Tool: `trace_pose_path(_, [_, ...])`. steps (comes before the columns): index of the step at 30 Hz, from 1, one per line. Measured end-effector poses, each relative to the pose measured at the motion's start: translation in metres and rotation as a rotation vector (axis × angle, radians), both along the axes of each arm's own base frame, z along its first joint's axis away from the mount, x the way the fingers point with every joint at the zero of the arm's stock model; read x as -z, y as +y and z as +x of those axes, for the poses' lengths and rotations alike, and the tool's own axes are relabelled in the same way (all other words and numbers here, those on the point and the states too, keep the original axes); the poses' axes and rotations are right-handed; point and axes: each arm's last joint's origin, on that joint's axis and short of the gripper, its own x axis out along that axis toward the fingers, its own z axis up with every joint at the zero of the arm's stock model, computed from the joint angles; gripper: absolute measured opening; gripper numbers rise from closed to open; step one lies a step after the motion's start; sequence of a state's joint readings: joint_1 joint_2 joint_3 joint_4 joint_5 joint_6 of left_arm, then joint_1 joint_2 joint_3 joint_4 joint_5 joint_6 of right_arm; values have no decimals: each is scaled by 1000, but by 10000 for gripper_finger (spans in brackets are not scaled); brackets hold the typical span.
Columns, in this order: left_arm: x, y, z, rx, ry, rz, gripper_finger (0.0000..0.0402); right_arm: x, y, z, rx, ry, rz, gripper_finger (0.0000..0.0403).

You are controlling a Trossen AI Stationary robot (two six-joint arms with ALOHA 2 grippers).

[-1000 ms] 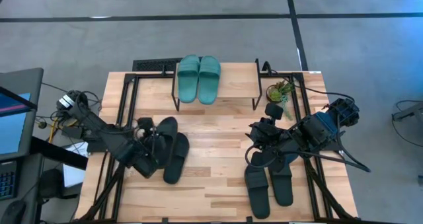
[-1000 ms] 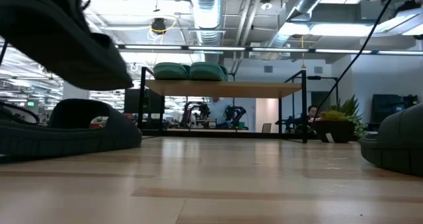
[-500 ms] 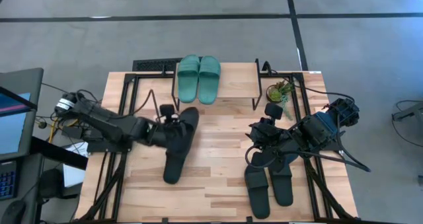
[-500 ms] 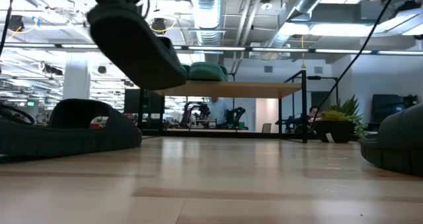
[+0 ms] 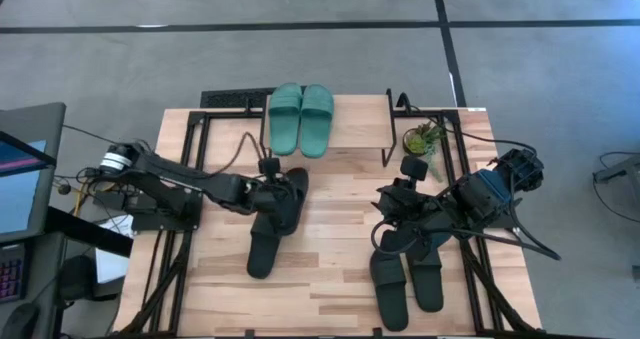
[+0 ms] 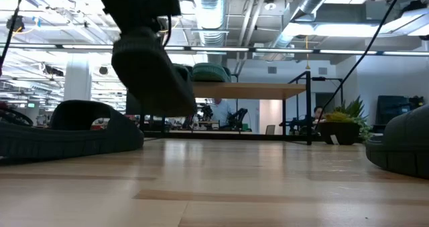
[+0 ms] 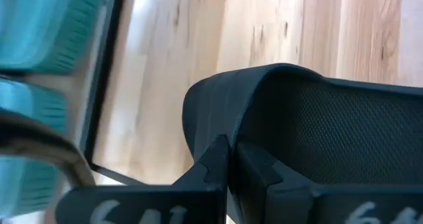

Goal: Pick and place slides into the shelf
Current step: Put the left black slide under the shelf

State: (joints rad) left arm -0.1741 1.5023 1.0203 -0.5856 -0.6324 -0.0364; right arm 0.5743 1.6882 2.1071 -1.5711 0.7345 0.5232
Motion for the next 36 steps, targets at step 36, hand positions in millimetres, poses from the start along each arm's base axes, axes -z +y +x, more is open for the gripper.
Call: trace_pose_path(36, [68,-3,31,-165,172,-111,0,0,4,-2,-10,-3,5,118])
